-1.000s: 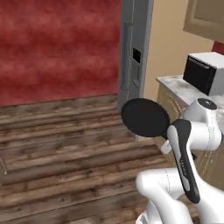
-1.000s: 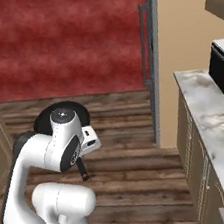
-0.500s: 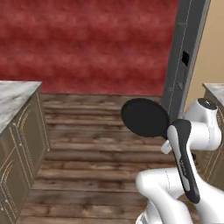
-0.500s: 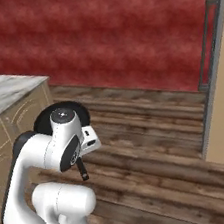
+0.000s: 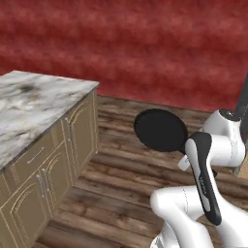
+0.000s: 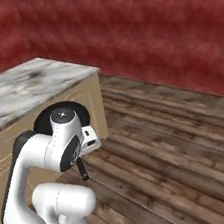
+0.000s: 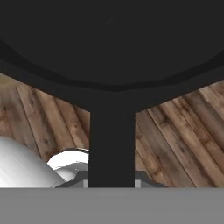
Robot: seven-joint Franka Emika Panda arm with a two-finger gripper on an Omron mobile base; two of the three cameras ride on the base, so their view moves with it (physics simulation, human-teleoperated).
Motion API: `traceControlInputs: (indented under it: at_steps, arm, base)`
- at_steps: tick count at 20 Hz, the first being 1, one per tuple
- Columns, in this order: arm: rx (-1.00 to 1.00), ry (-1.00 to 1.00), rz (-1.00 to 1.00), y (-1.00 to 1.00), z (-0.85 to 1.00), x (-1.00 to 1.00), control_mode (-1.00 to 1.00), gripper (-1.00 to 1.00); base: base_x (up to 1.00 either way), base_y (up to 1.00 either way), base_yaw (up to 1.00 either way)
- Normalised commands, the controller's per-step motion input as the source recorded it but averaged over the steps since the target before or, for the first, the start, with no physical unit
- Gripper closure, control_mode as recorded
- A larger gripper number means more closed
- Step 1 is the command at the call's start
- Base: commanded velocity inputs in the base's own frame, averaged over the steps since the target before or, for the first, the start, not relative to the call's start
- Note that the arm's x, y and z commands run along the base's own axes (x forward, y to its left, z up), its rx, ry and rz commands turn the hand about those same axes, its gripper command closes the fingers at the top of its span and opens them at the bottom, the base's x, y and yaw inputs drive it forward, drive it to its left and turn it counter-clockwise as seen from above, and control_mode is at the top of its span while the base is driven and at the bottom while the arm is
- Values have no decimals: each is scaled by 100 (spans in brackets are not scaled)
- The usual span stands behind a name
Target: Move the pot and pan from the stove into the sink.
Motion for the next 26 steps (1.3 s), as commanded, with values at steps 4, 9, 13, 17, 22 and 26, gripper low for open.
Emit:
traceControlInputs:
  at_steps: [4, 9, 13, 17, 22, 26]
  arm:
    - [0, 0, 0, 0, 0, 0, 100, 100]
    - [0, 0, 0, 0, 0, 0, 100, 100]
    - [0, 0, 0, 0, 0, 0, 100, 100]
    - [0, 0, 0, 0, 0, 0, 100, 100]
    - [0, 0, 0, 0, 0, 0, 100, 100]
    - [0, 0, 0, 0, 0, 0, 100, 100]
  base:
    - [-4, 0, 50]
    - [-4, 0, 50]
    - [-4, 0, 50]
    - [-4, 0, 50]
    - [-4, 0, 50]
    - [-4, 0, 50]
